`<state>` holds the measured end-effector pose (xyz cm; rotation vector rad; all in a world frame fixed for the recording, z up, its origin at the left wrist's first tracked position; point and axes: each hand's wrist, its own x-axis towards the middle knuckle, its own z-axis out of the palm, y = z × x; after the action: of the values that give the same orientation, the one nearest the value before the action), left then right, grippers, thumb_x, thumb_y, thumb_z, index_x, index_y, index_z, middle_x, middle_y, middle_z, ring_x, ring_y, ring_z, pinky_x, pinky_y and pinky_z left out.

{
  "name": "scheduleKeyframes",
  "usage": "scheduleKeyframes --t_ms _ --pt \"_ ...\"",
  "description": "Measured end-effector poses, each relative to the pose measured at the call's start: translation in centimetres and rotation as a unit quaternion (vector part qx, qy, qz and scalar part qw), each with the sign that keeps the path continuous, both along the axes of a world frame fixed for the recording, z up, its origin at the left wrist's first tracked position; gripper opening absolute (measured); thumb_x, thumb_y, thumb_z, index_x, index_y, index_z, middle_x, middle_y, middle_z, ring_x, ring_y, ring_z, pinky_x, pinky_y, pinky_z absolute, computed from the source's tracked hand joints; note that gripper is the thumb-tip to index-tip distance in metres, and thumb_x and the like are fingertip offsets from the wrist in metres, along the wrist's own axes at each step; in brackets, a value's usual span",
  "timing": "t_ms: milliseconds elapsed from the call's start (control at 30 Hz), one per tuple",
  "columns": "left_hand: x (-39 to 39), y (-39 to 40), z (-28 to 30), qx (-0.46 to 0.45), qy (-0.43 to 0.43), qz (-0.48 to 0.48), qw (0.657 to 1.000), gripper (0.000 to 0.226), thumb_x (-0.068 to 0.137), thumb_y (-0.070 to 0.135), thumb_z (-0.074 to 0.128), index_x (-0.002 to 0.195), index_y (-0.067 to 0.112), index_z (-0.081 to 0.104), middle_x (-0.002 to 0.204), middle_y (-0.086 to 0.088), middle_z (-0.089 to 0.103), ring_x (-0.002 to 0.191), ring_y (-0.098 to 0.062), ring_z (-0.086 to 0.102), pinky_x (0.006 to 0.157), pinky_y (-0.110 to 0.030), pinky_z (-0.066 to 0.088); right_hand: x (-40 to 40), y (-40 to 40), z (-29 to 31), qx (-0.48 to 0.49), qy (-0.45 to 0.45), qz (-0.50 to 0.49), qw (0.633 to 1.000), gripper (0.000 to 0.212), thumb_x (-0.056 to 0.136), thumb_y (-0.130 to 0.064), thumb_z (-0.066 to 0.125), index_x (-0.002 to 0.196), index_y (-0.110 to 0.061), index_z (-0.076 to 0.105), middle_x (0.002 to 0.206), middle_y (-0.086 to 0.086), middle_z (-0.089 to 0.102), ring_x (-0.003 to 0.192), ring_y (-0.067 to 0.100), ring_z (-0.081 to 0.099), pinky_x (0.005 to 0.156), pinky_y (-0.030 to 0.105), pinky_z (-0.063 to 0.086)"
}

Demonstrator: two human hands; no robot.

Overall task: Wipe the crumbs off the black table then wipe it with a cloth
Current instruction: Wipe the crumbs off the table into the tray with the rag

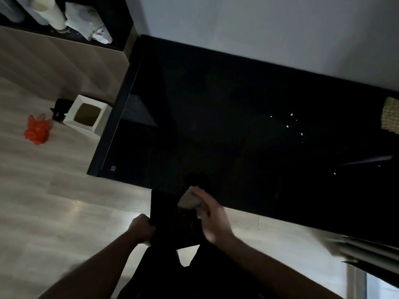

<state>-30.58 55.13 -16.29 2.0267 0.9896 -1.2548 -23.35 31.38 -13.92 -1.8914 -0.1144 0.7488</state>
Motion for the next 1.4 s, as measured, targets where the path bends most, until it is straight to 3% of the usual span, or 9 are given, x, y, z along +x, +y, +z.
scheduleKeyframes --t_ms 200,400,667,767,867,1100,1167,1233,1400 --pt "0.0 -0.2 -0.5 -0.017 0.006 0.027 0.999 0.019 0.070 0.011 0.056 0.064 0.002 0.071 0.068 -0.017 0.077 0.063 -0.025 0.076 0.064 -0.034 0.061 12.8 -8.4 0.8 -0.071 -0.117 -0.160 0.978 0.052 0.099 0.002 0.052 0.143 -0.024 0.060 0.148 -0.009 0.060 0.141 0.005 0.052 0.120 0.037 0.042" --pt "0.6 -1.4 -0.8 0.011 -0.001 0.055 0.998 0.019 0.075 0.010 0.060 0.070 -0.003 0.073 0.072 -0.018 0.077 0.067 -0.027 0.075 0.058 -0.031 0.055 26.0 -16.0 0.1 -0.218 -0.178 -0.240 0.929 0.056 0.098 0.003 0.048 0.149 -0.017 0.053 0.158 0.004 0.049 0.148 0.018 0.043 0.124 0.026 0.027" --pt "1.0 -3.2 -1.9 0.019 -0.003 0.091 0.996 0.018 0.072 0.010 0.061 0.069 -0.002 0.074 0.067 -0.015 0.076 0.064 -0.026 0.076 0.064 -0.038 0.061 35.3 -20.5 -3.5 -0.330 -0.151 -0.182 0.914 0.059 0.102 -0.005 0.043 0.160 -0.017 0.035 0.170 0.009 0.027 0.157 0.025 0.024 0.129 0.040 0.018" --pt "1.3 -3.8 -2.2 0.019 -0.003 0.112 0.993 0.019 0.069 0.011 0.059 0.068 -0.001 0.073 0.066 -0.015 0.076 0.065 -0.027 0.076 0.066 -0.040 0.062 34.6 -18.4 -4.8 -0.392 -0.136 -0.124 0.901 0.064 0.103 -0.009 0.043 0.163 -0.024 0.025 0.174 0.000 0.014 0.161 0.025 0.010 0.129 0.049 0.015" --pt "1.5 -4.4 -2.0 0.016 -0.007 0.125 0.992 0.021 0.066 0.011 0.057 0.068 -0.002 0.073 0.066 -0.016 0.076 0.065 -0.029 0.076 0.068 -0.043 0.063 31.9 -15.4 -5.0 -0.408 -0.181 -0.073 0.892 0.070 0.099 -0.006 0.049 0.163 -0.025 0.028 0.174 0.000 0.015 0.160 0.028 0.013 0.126 0.049 0.016" --pt "2.1 -5.5 -2.0 0.004 -0.010 0.148 0.989 0.022 0.068 0.015 0.058 0.073 0.002 0.074 0.072 -0.012 0.076 0.071 -0.026 0.074 0.063 -0.034 0.060 21.6 -10.6 -5.7 -0.274 -0.248 0.047 0.928 0.068 0.091 0.001 0.055 0.154 -0.024 0.047 0.168 0.000 0.033 0.157 0.030 0.025 0.127 0.052 0.019" --pt "1.7 -5.6 -2.8 -0.005 -0.016 0.149 0.989 0.028 0.060 0.020 0.055 0.071 0.002 0.074 0.069 -0.013 0.076 0.068 -0.028 0.075 0.067 -0.041 0.064 17.3 -8.9 -5.9 -0.231 -0.250 0.057 0.939 0.066 0.090 -0.001 0.054 0.151 -0.026 0.052 0.167 -0.004 0.037 0.157 0.028 0.027 0.128 0.052 0.020" --pt "0.9 -5.5 -4.2 -0.016 -0.020 0.147 0.989 0.033 0.054 0.021 0.051 0.068 0.001 0.073 0.066 -0.014 0.075 0.065 -0.029 0.075 0.068 -0.046 0.064 12.8 -7.6 -5.9 -0.189 -0.236 0.076 0.950 0.066 0.090 -0.005 0.048 0.151 -0.029 0.052 0.166 -0.010 0.037 0.158 0.022 0.023 0.129 0.048 0.017" --pt "1.7 -7.3 -1.9 -0.025 -0.033 0.087 0.995 0.029 0.057 0.023 0.051 0.065 0.003 0.070 0.069 -0.013 0.075 0.065 -0.026 0.074 0.063 -0.036 0.063 3.4 -5.2 -4.9 -0.144 -0.187 0.122 0.964 0.065 0.094 -0.002 0.044 0.150 -0.033 0.051 0.164 -0.019 0.036 0.159 0.008 0.016 0.131 0.035 0.009"
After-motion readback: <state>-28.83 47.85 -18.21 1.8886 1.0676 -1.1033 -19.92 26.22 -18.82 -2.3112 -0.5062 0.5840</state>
